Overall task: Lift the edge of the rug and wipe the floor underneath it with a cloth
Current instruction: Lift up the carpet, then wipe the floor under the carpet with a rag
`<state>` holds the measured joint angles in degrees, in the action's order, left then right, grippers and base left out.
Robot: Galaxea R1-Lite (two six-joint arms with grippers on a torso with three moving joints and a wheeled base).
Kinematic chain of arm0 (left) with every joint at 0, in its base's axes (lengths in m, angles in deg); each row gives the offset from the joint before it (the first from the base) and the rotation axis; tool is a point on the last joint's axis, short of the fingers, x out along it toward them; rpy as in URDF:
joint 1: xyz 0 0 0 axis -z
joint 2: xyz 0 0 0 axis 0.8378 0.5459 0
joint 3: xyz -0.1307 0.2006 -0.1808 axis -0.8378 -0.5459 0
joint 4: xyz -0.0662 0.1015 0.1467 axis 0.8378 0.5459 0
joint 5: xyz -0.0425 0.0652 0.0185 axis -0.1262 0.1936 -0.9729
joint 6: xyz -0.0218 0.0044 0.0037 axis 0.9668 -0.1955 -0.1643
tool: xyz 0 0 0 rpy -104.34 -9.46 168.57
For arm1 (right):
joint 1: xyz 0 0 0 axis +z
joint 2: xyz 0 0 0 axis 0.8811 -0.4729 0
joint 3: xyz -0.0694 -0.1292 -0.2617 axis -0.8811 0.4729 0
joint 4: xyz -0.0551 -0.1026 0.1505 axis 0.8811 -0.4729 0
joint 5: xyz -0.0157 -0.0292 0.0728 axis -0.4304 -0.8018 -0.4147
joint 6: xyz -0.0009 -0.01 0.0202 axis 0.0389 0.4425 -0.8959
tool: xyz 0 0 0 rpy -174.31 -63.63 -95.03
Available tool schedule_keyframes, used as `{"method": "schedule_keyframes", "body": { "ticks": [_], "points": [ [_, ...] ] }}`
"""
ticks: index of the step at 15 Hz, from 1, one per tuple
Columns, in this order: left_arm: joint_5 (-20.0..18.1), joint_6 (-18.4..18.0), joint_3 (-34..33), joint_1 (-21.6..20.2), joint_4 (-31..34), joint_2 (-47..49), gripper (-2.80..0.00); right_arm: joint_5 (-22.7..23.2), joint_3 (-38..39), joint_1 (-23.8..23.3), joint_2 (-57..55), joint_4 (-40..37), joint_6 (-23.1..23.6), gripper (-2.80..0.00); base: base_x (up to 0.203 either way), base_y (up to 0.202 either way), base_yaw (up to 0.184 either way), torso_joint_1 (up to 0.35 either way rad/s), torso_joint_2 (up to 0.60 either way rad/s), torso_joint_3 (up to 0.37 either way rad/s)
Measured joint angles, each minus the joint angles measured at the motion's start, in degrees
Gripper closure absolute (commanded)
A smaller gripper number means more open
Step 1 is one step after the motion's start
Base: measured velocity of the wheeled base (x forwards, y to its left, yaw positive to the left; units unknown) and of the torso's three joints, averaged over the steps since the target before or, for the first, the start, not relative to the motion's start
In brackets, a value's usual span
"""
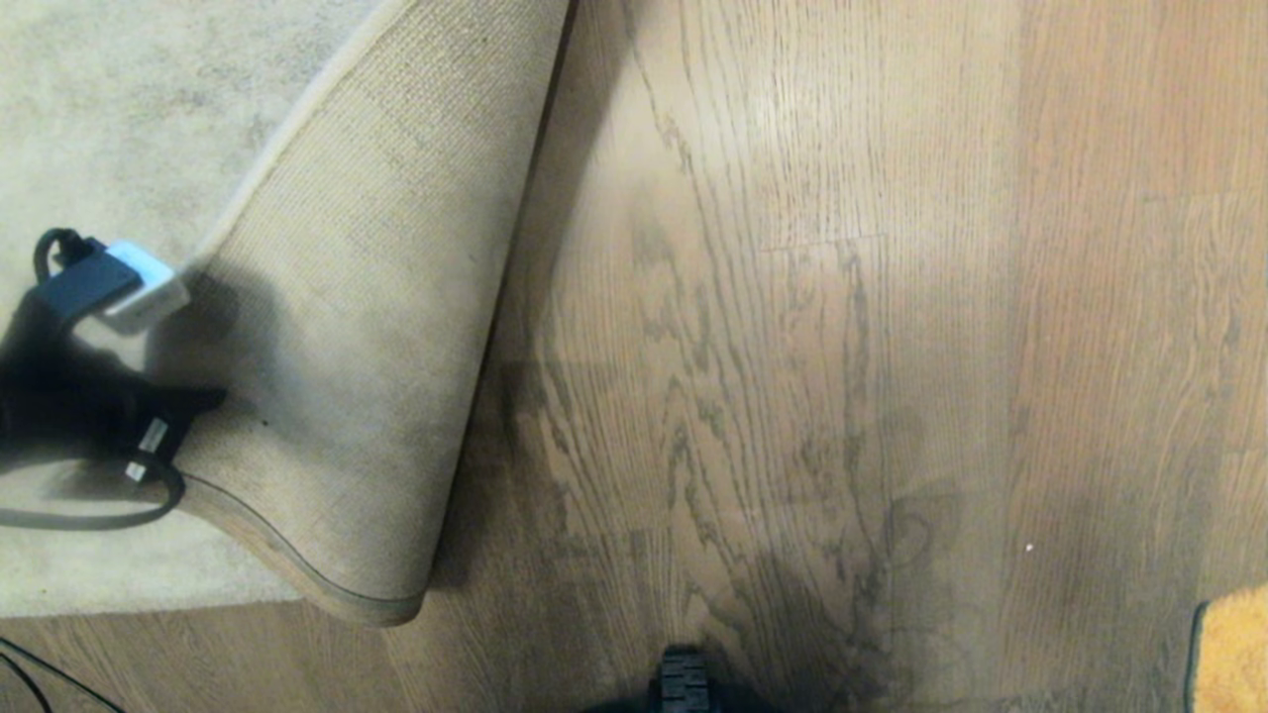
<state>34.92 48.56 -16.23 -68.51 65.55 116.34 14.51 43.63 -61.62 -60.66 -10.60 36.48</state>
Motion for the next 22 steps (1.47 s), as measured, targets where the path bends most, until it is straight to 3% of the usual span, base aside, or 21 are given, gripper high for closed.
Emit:
{"method": "schedule_keyframes", "body": {
  "ticks": [9,18,22],
  "points": [
    [0.24,0.29,-0.85,0.28,-0.06,0.05,0.0,0.02,0.0,0.0,0.0,0.01,0.39,0.0,0.0,0.0,0.0,0.0,0.0,0.0],
    [1.88,0.17,-0.87,2.63,-0.02,0.13,0.0,-0.78,-0.02,0.0,0.0,-0.04,-3.69,0.0,0.0,0.0,0.0,0.0,0.0,0.0],
    [2.82,0.25,-1.27,2.86,-0.03,0.02,0.0,-0.74,-0.81,0.0,-1.48,-0.48,-3.44,0.0,0.0,0.0,0.0,0.0,0.0,0.0]
  ]
}}
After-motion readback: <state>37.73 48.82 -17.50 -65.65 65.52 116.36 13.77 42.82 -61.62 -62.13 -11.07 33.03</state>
